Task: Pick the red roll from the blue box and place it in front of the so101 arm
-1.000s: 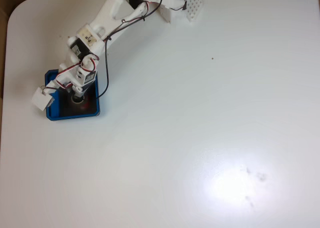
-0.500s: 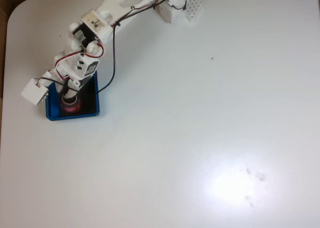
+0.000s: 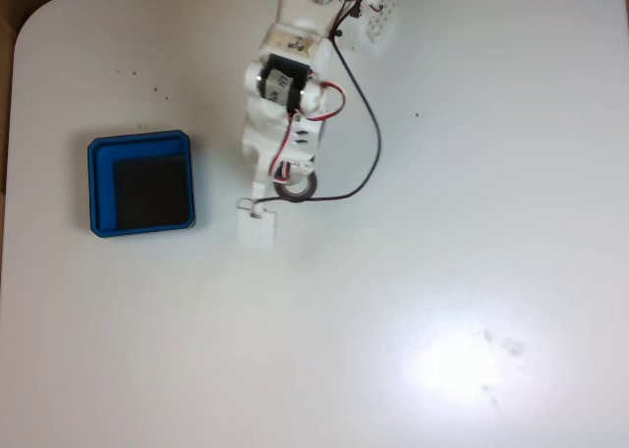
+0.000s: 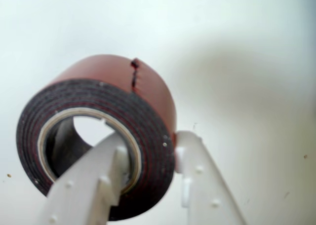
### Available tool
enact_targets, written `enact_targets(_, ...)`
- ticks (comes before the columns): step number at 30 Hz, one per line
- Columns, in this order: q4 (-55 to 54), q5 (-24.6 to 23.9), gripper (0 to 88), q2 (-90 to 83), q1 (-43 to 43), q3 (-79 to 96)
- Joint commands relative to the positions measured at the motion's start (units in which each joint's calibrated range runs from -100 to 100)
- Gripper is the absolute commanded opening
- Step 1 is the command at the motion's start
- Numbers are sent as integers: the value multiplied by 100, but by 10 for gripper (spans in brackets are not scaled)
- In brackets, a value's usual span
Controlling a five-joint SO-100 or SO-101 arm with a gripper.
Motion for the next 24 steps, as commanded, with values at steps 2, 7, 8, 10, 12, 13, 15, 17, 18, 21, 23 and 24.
enact_targets(2,432,-27,5,-350,-969,-263)
enact_targets(7,350,-36,5,-141,-1389,-165)
enact_targets(8,341,-45,5,-91,-1457,-165)
enact_targets(10,325,-45,5,-41,-1545,-165)
enact_targets(12,193,-45,5,-49,-1555,-156)
enact_targets(13,77,-45,5,-57,-1535,-156)
enact_targets(15,-162,-45,5,-66,-1477,-147)
enact_targets(17,-360,-36,5,-74,-1457,-147)
enact_targets(18,-434,-36,6,-82,-1448,-147)
enact_targets(21,-385,-1,6,-434,-1321,-156)
enact_targets(23,-385,-1,6,-710,-1203,-165)
enact_targets(24,-385,8,6,-684,-1213,-165)
